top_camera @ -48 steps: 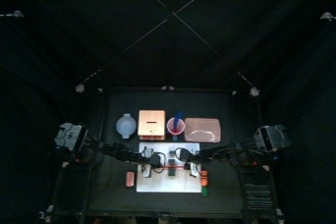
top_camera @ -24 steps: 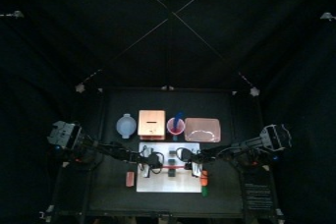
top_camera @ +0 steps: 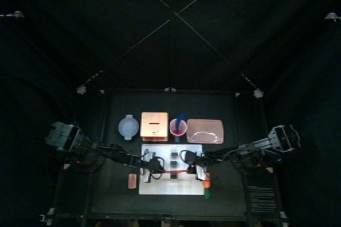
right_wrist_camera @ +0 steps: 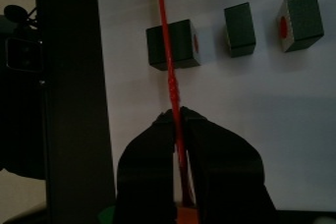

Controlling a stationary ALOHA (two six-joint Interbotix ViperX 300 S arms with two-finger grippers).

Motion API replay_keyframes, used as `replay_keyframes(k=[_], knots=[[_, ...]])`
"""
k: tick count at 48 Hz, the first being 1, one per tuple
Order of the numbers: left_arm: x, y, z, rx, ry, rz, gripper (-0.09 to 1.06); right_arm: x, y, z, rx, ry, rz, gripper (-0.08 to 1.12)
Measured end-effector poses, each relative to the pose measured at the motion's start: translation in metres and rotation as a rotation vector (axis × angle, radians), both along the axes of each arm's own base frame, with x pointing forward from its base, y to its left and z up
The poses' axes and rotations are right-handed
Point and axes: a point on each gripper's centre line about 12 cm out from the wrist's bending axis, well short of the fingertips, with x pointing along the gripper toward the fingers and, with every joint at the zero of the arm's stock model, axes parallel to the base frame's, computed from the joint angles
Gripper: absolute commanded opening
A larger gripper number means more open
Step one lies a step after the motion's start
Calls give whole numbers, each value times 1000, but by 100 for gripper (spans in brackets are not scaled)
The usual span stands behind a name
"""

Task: Place sushi on board then cut the sushi with the knife then place the pieces on the plate
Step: Cut the sushi into 4 pieces

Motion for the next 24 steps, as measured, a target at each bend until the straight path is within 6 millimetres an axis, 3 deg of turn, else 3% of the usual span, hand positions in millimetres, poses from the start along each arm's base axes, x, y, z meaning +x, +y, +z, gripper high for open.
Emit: replay_keyframes(k=[24], knots=[[2,0,-10,-10,25,18,39,-1,3,-11,15,33,-11,32]])
